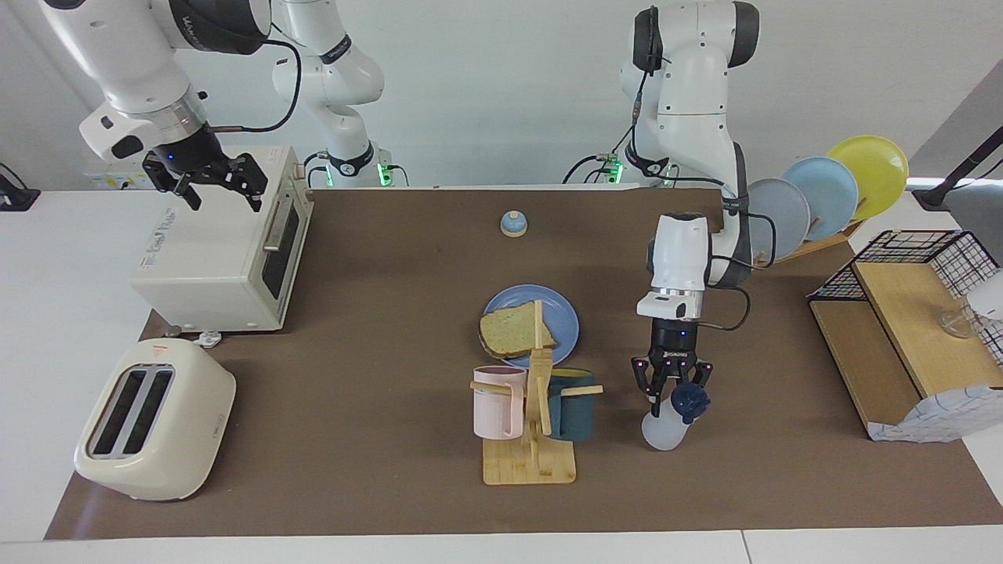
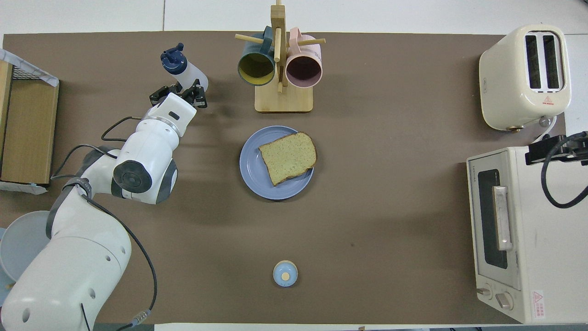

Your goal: Put bread on plate and add seasoning

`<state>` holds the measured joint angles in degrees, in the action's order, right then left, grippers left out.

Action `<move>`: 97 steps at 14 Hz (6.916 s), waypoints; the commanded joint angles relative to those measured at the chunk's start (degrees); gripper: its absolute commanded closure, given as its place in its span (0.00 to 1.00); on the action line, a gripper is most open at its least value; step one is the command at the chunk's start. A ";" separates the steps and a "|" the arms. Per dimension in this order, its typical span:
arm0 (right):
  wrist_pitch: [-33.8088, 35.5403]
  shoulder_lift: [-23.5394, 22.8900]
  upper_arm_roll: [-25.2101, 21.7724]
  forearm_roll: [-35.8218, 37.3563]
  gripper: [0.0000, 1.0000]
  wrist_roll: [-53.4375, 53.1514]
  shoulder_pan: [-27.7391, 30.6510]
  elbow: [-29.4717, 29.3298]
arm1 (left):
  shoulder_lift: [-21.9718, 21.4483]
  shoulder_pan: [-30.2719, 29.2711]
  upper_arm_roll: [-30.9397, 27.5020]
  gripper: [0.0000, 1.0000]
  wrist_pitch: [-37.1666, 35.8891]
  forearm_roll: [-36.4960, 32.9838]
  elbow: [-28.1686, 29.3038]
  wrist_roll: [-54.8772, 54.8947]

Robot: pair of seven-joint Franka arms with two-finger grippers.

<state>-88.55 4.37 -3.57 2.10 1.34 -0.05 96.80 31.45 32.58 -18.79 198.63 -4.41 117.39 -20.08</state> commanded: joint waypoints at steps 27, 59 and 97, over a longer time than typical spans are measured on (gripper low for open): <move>0.48 0.38 0.05 0.09 0.00 0.95 0.22 0.41 | 0.19 -0.07 -0.28 0.00 2.02 0.89 2.67 0.22; 0.48 0.29 0.05 0.09 0.00 0.95 0.22 0.41 | -31.10 8.55 1.12 0.00 -75.82 0.98 -6.72 -5.76; 0.48 0.38 0.05 0.09 0.00 0.95 0.22 0.41 | -34.35 -27.92 19.14 0.00 -107.47 4.85 -22.03 18.67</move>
<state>-88.55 4.37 -3.57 2.10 1.34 -0.05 96.82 -1.88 6.56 -0.85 92.38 0.12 94.86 -1.13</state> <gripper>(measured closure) 0.000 0.000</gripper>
